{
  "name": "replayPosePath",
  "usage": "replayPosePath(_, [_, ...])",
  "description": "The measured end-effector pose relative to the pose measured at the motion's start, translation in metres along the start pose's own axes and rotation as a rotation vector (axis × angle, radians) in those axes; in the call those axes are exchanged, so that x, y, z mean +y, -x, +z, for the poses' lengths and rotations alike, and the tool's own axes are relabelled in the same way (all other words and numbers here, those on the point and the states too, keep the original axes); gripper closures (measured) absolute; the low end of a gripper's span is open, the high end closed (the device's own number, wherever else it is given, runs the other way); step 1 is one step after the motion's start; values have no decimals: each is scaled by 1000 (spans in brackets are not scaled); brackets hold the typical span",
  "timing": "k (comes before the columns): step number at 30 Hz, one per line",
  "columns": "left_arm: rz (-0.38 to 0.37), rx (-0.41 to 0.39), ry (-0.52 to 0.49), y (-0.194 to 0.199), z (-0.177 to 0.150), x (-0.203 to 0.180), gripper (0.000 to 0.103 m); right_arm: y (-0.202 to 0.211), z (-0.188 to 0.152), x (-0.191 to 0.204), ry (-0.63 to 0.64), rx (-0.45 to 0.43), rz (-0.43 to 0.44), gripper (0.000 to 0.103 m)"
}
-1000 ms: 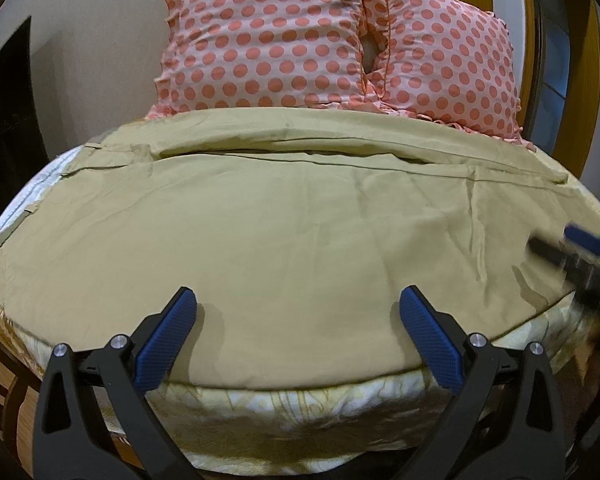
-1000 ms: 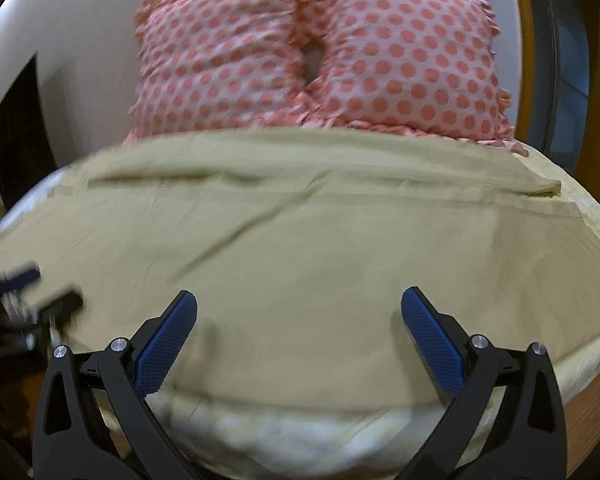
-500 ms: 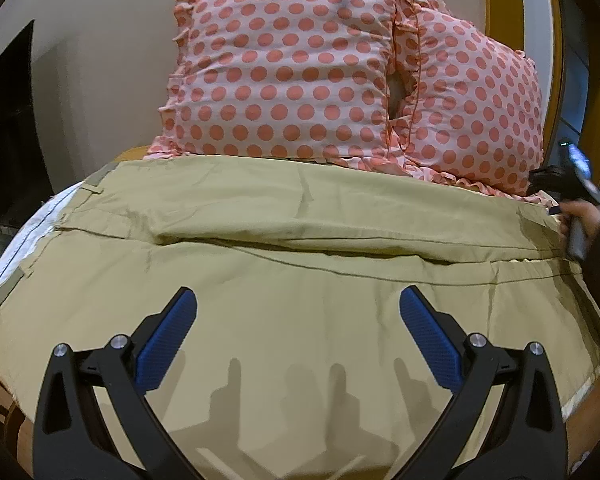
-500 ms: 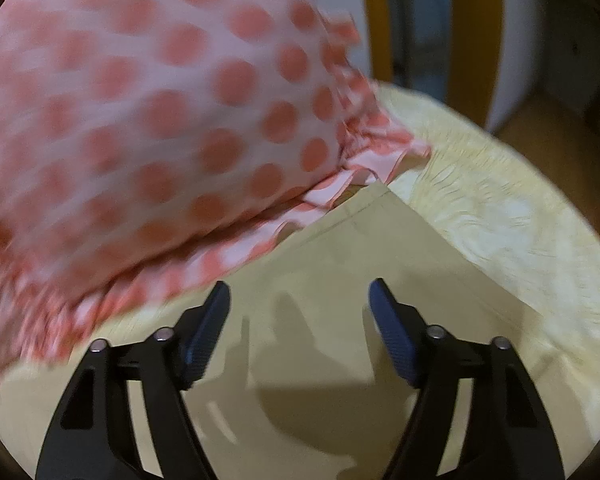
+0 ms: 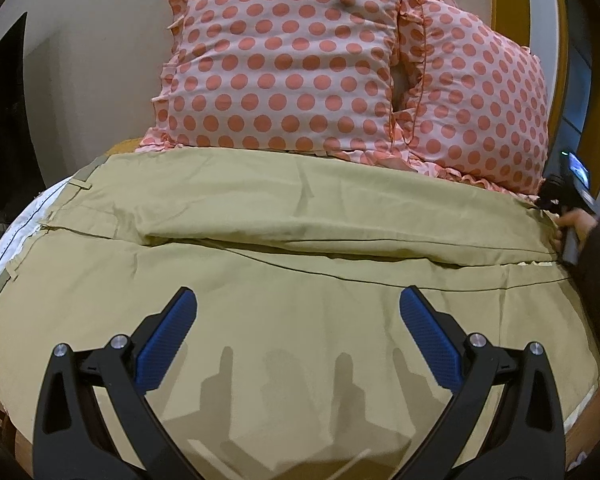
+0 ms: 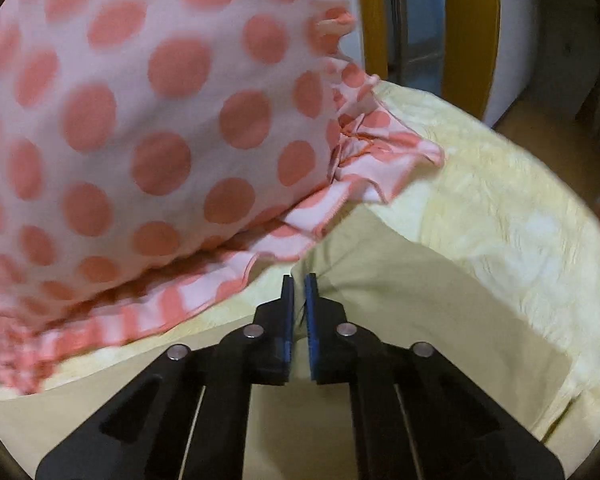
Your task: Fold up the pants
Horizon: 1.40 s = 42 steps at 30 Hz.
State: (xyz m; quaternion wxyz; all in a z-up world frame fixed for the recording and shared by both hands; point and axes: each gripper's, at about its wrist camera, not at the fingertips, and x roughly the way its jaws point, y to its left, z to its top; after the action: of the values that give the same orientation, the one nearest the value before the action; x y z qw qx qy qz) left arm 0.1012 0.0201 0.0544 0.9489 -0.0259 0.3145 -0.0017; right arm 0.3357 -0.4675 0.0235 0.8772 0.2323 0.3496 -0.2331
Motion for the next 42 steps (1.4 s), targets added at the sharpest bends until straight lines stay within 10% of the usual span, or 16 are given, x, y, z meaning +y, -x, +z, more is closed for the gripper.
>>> replayPosePath(7, [28,-35,38,15,5,21,2,120,-57,-89,-159,-156,374,98])
replayPosePath(14, [46,-81,84,25,22,42,2,141,-142,-141,-335,37,452,92])
replayPosePath(17, [68,-100,87,30,27,49,2,138,-152,-149,-413,93,478,66])
replayPosePath(21, [75,-97,96,32,35,62,2,132,-150,-144,-442,81,489,63])
replayPosePath(23, [34,-86,111,27,43,69,2,127,-144,-140,-433,54,481,66])
replayPosePath(25, [-45,-69,143,19,52,78,2,123,-139,-139,-371,12,472,101])
replayPosePath(34, [-161,87,383,-51,86,123,3,191,-147,-169,-306,-198,594,101])
replayPosePath(42, [6,239,431,-141,124,131,5,194,-151,-171,-295,-201,614,101])
